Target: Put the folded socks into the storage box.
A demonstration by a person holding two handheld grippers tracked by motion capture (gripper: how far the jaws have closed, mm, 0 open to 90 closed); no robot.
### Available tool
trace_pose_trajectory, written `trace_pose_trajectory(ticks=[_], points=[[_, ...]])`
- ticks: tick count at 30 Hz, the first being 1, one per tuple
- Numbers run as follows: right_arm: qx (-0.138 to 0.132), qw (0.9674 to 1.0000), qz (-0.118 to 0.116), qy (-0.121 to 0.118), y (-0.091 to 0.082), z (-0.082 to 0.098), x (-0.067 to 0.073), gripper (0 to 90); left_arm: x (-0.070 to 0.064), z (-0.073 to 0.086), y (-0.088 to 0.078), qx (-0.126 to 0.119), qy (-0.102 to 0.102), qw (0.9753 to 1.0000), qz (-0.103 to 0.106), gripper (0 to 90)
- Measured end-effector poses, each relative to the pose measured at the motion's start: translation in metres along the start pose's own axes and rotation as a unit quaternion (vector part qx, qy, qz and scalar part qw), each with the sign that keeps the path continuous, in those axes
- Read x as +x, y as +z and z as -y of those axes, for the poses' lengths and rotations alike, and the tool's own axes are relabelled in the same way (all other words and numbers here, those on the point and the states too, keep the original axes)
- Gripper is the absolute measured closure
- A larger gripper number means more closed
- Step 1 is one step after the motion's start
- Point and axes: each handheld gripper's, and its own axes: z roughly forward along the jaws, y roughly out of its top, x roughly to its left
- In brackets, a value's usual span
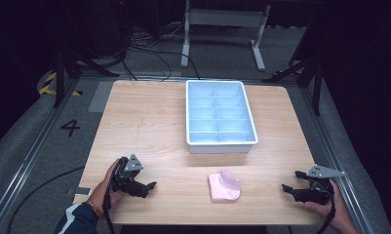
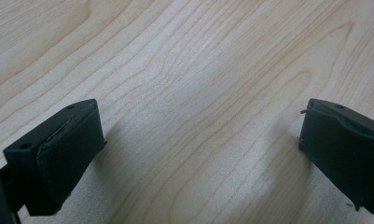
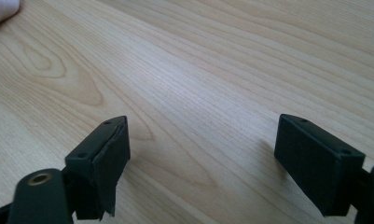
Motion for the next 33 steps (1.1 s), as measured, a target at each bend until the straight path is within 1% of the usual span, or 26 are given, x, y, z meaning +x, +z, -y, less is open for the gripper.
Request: trace_pose_trajectory(ticks=[3,5,8,12,14,15,16,17,20,28,33], points=[[-0.006,0.9999,-0.011,-0.002,0.0,-0.004,0.003,18.9,0.0,0.0,0.0,0.0,-0.002,1.0,0.001,0.1],[-0.013,0.9997,-0.018,-0.009,-0.001,-0.008,0.006,20.3,-0.001,0.0,0.0,0.0,-0.005,1.0,0.001,0.1],[-0.015,0.9994,-0.026,-0.017,-0.002,-0.017,0.013,20.4,-0.001,0.0,0.0,0.0,-0.005,1.0,0.002,0.1],[-0.021,0.9979,-0.041,-0.045,-0.005,-0.03,0.027,20.5,-0.001,0.0,0.0,0.0,-0.004,1.0,0.001,0.1],[-0.027,0.9971,-0.052,-0.049,-0.005,-0.035,0.033,20.9,-0.001,0.0,0.0,0.0,-0.004,1.0,0.001,0.1],[-0.027,0.9967,-0.057,-0.052,-0.004,-0.038,0.036,20.9,-0.001,0.0,0.0,0.0,-0.004,1.0,0.001,0.1],[-0.025,0.996,-0.06,-0.062,-0.002,-0.041,0.041,20.9,-0.001,0.0,0.0,0.0,-0.004,1.0,0.002,0.1],[-0.021,0.9956,-0.062,-0.067,-0.001,-0.043,0.045,20.9,-0.001,0.0,0.0,0.0,-0.004,1.0,0.001,0.1],[-0.016,0.994,-0.071,-0.081,0.003,-0.048,0.053,21.0,0.0,0.0,0.0,0.0,-0.004,1.0,0.001,0.1],[-0.013,0.991,-0.084,-0.103,0.009,-0.058,0.068,21.1,-0.001,0.0,0.0,0.0,-0.004,1.0,0.001,0.1],[-0.01,0.9901,-0.09,-0.108,0.013,-0.061,0.072,21.2,-0.001,0.0,0.0,0.0,-0.004,1.0,0.001,0.1]])
